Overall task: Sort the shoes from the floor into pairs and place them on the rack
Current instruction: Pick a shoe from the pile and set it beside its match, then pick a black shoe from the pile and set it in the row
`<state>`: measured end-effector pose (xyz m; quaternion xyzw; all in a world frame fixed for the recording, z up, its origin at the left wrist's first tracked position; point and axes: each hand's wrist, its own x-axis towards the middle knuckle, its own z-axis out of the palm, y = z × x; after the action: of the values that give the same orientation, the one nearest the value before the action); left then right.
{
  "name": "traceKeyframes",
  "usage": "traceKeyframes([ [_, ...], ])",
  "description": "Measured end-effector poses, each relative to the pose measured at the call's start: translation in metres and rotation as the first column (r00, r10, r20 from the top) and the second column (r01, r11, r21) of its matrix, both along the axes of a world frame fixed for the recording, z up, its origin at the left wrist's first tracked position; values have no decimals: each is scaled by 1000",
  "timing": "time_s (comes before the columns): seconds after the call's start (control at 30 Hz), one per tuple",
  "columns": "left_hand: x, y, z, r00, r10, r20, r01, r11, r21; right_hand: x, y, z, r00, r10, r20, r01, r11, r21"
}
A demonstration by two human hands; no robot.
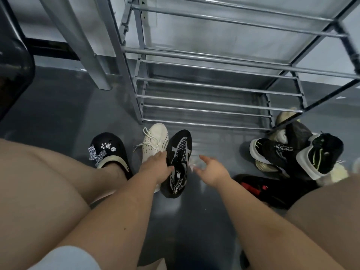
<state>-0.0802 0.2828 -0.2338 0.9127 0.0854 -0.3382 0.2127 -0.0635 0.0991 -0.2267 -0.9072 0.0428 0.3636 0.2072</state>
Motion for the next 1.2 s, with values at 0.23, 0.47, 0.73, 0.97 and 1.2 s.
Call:
traceKeyframes([
  [0.23,-2,-51,15,922,-365,129,351,929,116,-28,-57,19,986,137,97,-117,975,-188],
  [0.47,-14,-122,34,752,-628,199,607,778,162,-65,-119,38,985,85,152,-36,954,-299],
  [0.73,-17,-178,53,622,-746,240,722,664,195,-76,-188,60,971,-19,240,106,930,-353],
  [0.97,1,-218,70,596,-765,243,726,643,244,-52,-249,84,944,-26,328,164,902,-400],
  [1.2,33,-265,84,591,-759,273,719,649,249,-35,-290,81,926,-114,360,240,914,-327],
])
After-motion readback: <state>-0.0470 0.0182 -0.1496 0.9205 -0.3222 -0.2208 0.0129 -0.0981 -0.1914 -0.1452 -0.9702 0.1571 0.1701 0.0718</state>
